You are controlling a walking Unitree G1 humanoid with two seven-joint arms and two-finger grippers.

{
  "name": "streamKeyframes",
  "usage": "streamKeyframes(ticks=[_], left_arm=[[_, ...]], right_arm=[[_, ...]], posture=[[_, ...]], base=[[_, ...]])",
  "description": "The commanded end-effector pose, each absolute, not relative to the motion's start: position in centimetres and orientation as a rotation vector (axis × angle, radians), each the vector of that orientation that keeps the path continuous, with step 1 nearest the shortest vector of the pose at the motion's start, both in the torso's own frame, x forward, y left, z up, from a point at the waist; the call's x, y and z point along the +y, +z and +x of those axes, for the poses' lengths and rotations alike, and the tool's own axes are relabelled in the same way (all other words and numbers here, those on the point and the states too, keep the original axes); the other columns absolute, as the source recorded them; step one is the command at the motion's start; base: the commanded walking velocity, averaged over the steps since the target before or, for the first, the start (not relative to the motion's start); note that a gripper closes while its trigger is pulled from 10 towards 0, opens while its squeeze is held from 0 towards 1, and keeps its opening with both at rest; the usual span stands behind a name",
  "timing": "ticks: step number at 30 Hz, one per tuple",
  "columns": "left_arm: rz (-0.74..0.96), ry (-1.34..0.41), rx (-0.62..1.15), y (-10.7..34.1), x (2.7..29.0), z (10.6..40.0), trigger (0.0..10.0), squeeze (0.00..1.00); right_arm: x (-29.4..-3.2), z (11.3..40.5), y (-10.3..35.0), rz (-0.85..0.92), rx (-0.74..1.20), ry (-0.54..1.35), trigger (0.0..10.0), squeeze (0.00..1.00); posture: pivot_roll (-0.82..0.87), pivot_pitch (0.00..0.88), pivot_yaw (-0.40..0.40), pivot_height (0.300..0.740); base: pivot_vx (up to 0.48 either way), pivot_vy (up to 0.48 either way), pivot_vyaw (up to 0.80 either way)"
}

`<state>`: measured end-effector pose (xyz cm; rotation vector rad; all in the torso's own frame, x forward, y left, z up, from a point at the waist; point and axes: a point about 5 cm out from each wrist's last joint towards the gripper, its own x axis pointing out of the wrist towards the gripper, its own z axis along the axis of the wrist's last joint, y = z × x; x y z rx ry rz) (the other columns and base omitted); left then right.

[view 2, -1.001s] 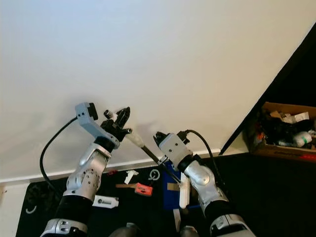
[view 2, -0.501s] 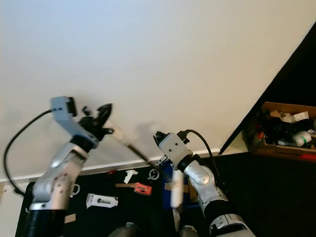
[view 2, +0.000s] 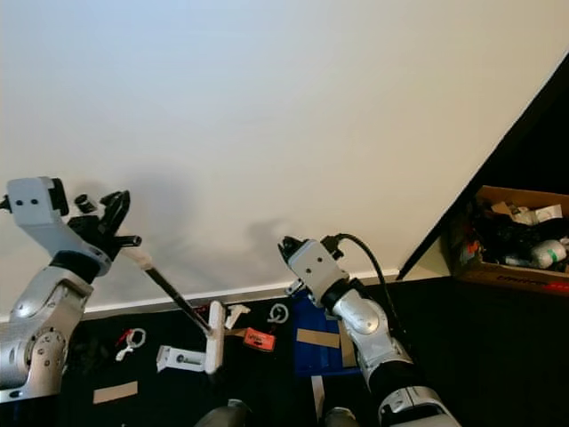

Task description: Sweep floor

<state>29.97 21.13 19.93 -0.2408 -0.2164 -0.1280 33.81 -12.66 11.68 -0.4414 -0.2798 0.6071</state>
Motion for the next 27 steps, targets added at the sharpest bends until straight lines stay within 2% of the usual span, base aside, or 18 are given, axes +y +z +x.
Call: streamKeyframes(ticks=[1,12,17,27], left_arm=[[-0.2,-0.064,-0.239,19.7,22.8,29.7,10.0,0.0],[-0.119,0.094,-0.239,18.5,25.7,31.5,10.0,0.0],[-0.129,0.106,-0.226,17.7,25.9,31.9,10.0,0.0],[-0.132,0.155,-0.109,13.2,25.2,33.8,10.0,0.0]], right_arm=[[-12.0,32.9,10.0,-0.394,-0.223,0.637,10.0,0.0],[-11.8,32.7,9.9,-0.395,-0.23,0.654,10.0,0.0],[-11.9,32.7,9.9,-0.396,-0.231,0.656,10.0,0.0],[-11.5,32.8,10.3,-0.387,-0.244,0.664,10.0,0.0]], posture=[[0.17,0.379,0.144,0.74],[0.15,0.396,0.136,0.74],[0.15,0.399,0.133,0.74],[0.13,0.46,0.124,0.74]], base=[[0.0,0.0,0.0],[0.0,0.0,0.0],[0.0,0.0,0.0],[0.0,0.0,0.0]])
